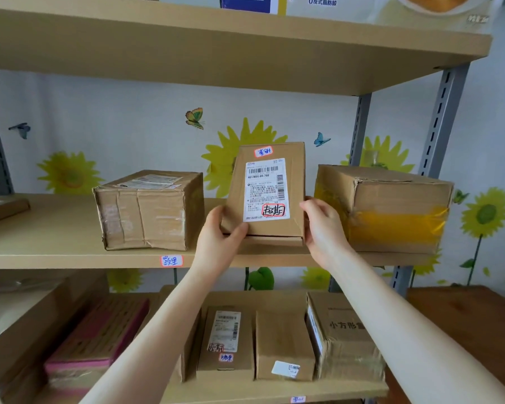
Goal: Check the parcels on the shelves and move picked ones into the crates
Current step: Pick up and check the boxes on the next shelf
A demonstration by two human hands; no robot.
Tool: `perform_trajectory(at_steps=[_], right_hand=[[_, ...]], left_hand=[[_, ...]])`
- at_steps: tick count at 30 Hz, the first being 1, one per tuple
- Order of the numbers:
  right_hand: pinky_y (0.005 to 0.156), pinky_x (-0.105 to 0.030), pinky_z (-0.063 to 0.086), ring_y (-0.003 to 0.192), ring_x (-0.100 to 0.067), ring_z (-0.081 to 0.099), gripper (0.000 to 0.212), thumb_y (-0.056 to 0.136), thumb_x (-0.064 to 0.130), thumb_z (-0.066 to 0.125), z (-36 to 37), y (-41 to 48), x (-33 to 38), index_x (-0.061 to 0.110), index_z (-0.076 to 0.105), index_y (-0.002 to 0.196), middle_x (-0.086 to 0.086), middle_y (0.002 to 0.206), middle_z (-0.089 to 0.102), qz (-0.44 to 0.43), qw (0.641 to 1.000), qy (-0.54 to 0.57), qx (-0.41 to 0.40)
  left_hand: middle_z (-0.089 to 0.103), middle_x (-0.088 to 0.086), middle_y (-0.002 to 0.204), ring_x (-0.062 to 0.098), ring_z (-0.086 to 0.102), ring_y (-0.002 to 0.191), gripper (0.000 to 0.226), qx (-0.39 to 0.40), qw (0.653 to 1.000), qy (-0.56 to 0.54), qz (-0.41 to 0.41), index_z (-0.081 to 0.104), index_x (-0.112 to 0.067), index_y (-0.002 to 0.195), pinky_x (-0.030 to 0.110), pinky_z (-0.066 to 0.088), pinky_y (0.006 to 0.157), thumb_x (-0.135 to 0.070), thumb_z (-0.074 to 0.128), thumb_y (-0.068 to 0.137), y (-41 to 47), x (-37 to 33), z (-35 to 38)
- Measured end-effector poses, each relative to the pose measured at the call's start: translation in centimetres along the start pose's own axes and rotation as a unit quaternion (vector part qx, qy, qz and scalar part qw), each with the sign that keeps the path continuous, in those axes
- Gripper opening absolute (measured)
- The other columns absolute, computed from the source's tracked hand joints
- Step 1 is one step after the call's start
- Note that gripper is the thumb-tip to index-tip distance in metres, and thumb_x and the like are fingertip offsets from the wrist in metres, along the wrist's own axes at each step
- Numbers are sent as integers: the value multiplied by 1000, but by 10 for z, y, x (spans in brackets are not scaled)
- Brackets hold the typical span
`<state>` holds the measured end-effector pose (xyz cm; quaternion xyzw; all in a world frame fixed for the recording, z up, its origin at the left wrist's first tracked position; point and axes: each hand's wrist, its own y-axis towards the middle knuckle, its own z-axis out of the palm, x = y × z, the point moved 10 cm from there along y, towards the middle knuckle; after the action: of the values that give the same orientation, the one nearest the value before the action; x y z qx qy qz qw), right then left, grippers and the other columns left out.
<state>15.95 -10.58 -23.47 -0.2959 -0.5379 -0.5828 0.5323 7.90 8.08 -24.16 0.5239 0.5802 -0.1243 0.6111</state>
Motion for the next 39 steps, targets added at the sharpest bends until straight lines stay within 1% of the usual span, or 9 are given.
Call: perform_trajectory(at_steps=[3, 7, 12, 19, 24, 31, 33, 35, 39], right_hand=[[71, -27, 52, 83, -13, 67, 15, 92, 18, 48, 2, -10, 8, 20, 63, 88, 5, 79, 73, -11, 1000, -13, 13], [79, -34, 48, 92, -21, 64, 19, 92, 17, 47, 0, -39, 15, 12, 61, 104, -9, 101, 69, -6, 1000, -21, 1], [78, -32, 53, 94, -12, 65, 22, 94, 22, 47, -27, -99, 17, 37, 63, 91, 5, 94, 71, -41, 998, -8, -37], [89, -44, 51, 96, 1, 65, 22, 92, 26, 53, -133, -243, -14, 43, 58, 107, 22, 101, 69, -33, 968, -44, -243], [78, -44, 56, 103, -10, 64, 31, 91, 36, 52, -238, -379, -31, 46, 49, 120, 12, 121, 62, 33, 920, -83, -382], [59, -33, 57, 83, -14, 70, 57, 87, 20, 61, -412, -559, -52, 38, 37, 135, -2, 104, 67, 119, 850, -70, -509], [61, -34, 59, 83, -12, 70, 53, 88, 17, 60, -476, -601, -70, 35, 39, 134, 2, 97, 71, 142, 827, -51, -542], [64, -35, 59, 83, -11, 70, 48, 89, 16, 58, -537, -638, -103, 35, 39, 129, 8, 92, 71, 178, 806, -16, -564], [69, -36, 59, 97, -19, 64, 53, 88, 21, 60, -623, -708, -189, 25, 36, 135, 3, 110, 60, 282, 754, 53, -591]], left_hand=[[52, 5, 131, 20, 51, 117, 55, -20, 998, -51, -30, 39, -10, 136, 42, 45, 100, -23, 60, 87, -5, 5, -4], [60, 0, 111, 19, 59, 104, 37, -26, 993, -109, -19, 51, -17, 119, 43, 51, 92, -30, 61, 86, -23, 2, -7], [58, -15, 82, -8, 56, 69, 20, -31, 974, -223, 36, 53, -34, 93, 13, 47, 64, -39, 58, 75, -60, -5, -8], [60, -16, 91, -12, 56, 75, 21, 124, 951, -283, 27, 52, -29, 98, 7, 45, 71, -32, 58, 78, -157, -2, 78], [61, -15, 91, -14, 57, 79, 24, 290, 909, -299, 5, 54, -22, 101, 3, 43, 70, -29, 61, 79, -275, -21, 185], [60, -13, 93, 7, 59, 86, 23, 545, 803, -236, -53, 53, -19, 110, 9, 47, 72, -22, 60, 88, -491, -45, 369], [59, -7, 103, 11, 59, 90, 37, 647, 729, -178, -135, 46, -28, 125, 25, 52, 71, -25, 57, 90, -570, -28, 429], [60, -3, 111, 14, 62, 86, 43, 721, 641, -124, -232, 39, -35, 129, 27, 52, 66, -24, 56, 91, -647, -1, 478], [67, 13, 99, 23, 66, 80, 34, 687, 575, -84, -436, 49, 2, 121, 22, 56, 59, -8, 56, 90, -760, 69, 546]])
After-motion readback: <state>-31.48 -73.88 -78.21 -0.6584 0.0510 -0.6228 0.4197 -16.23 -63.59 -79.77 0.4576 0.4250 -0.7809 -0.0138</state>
